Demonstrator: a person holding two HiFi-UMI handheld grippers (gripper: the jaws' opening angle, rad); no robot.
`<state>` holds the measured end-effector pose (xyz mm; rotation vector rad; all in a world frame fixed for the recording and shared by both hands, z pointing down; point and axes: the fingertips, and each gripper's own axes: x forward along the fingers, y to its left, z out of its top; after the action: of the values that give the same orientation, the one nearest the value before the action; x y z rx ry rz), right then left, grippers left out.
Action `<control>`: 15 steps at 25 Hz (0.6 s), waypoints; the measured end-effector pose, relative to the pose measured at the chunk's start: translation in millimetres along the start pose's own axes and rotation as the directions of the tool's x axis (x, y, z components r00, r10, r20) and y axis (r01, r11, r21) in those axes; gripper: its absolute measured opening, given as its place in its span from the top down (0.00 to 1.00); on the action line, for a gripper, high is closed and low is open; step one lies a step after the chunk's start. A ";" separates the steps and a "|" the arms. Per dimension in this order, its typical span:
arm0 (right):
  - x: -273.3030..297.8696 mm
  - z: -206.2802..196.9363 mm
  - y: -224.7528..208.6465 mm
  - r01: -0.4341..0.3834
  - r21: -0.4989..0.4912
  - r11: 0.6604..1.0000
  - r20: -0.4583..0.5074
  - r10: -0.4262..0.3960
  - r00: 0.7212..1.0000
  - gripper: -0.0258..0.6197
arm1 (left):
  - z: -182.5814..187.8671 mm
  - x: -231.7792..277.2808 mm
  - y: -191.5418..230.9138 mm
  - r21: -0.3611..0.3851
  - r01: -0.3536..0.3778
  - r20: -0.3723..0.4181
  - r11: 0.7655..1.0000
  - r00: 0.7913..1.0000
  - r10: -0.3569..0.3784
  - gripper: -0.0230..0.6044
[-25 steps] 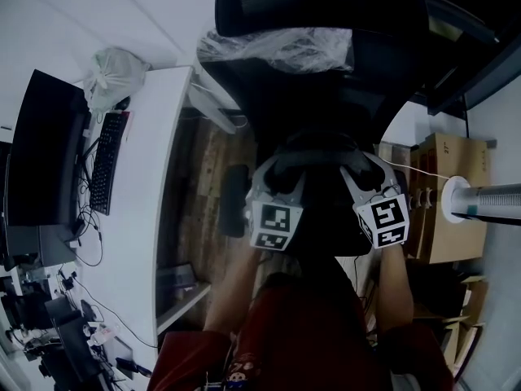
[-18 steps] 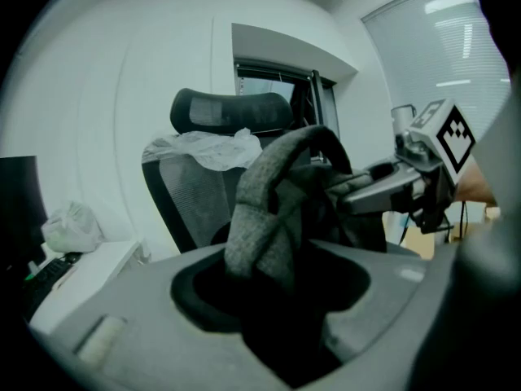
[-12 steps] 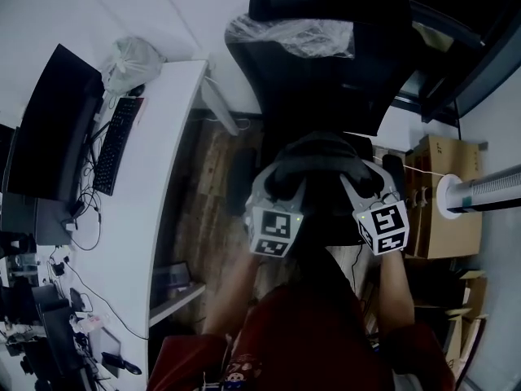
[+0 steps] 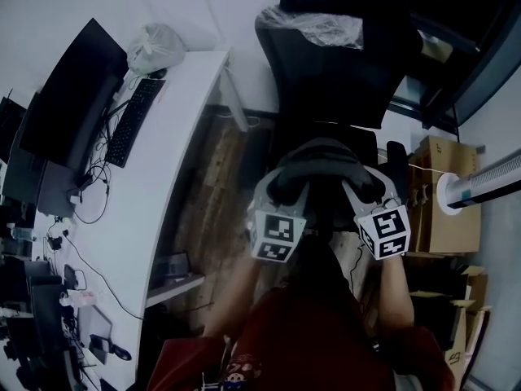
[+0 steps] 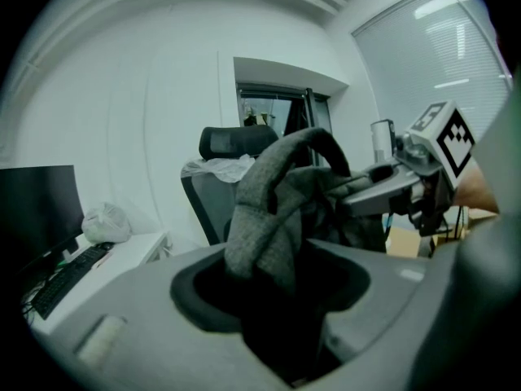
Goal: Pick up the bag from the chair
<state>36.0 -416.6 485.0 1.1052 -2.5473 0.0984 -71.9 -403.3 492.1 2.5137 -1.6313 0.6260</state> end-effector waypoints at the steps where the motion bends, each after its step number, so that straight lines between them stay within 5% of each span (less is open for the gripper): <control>1: -5.7 0.4 9.6 -0.005 -0.004 1.000 0.002 0.005 1.000 0.68 | -2.3 -11.6 -1.6 0.001 -0.006 0.002 1.000 1.000 0.006 0.62; 15: -81.5 -1.5 130.9 -0.093 -0.046 0.995 0.016 0.093 0.996 0.68 | -37.9 -158.2 -30.8 -0.032 -0.097 -0.004 0.995 0.995 0.097 0.62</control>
<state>-6.3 -269.3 468.0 0.9748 -2.6035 0.0543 -110.9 -243.7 471.6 2.4229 -1.7567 0.6068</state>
